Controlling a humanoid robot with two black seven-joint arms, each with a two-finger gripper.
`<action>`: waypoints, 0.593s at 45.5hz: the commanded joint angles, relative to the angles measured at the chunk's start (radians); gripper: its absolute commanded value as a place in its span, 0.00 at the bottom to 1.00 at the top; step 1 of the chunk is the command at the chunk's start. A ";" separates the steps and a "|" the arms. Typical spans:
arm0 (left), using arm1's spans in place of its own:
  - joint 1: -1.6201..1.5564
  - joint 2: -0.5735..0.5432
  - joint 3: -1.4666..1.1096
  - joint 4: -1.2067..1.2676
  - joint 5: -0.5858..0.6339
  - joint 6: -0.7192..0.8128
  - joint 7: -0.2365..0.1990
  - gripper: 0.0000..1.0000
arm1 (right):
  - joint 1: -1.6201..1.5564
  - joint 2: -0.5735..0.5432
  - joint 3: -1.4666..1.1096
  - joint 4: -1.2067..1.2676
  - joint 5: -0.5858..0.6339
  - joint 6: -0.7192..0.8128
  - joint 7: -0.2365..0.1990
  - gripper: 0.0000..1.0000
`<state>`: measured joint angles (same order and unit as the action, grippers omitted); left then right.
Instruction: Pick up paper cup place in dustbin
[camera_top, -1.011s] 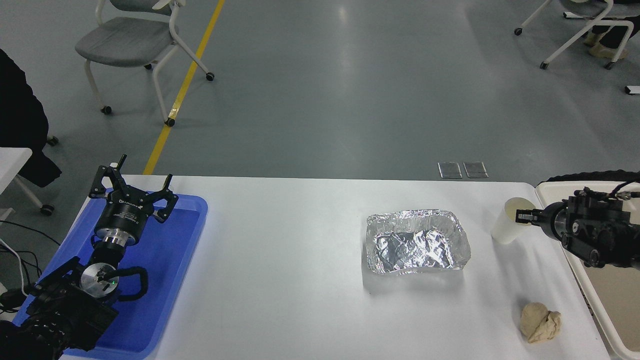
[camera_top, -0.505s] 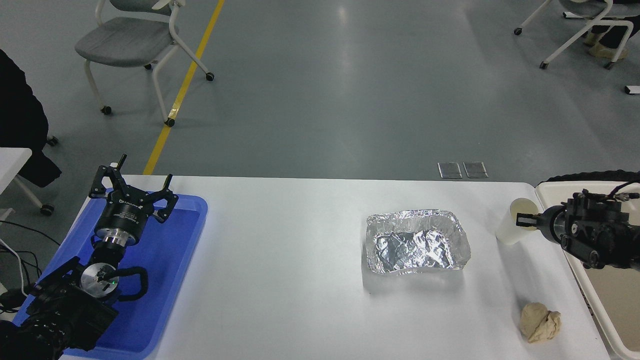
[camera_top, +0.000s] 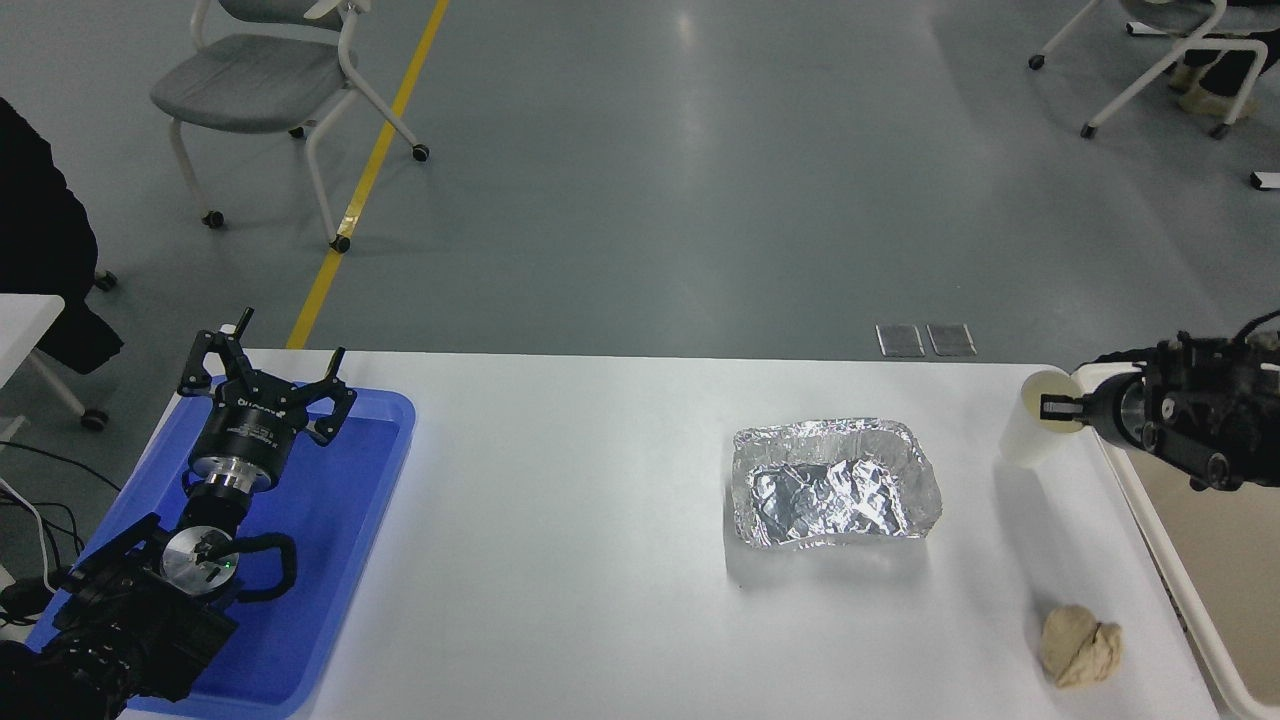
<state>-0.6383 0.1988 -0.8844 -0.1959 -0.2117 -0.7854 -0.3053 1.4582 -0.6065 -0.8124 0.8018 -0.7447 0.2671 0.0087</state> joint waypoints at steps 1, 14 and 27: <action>0.002 0.001 -0.001 -0.002 0.000 0.000 0.000 1.00 | 0.401 -0.087 -0.194 0.249 -0.001 0.141 -0.001 0.00; 0.003 0.002 -0.001 -0.002 0.000 0.000 0.000 1.00 | 0.715 -0.081 -0.309 0.320 0.011 0.354 -0.001 0.00; 0.003 0.002 -0.002 0.001 0.000 0.000 0.000 1.00 | 0.755 -0.079 -0.312 0.320 0.011 0.405 -0.003 0.00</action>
<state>-0.6354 0.2011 -0.8860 -0.1973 -0.2115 -0.7854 -0.3053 2.1273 -0.6831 -1.0970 1.0990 -0.7361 0.6118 0.0079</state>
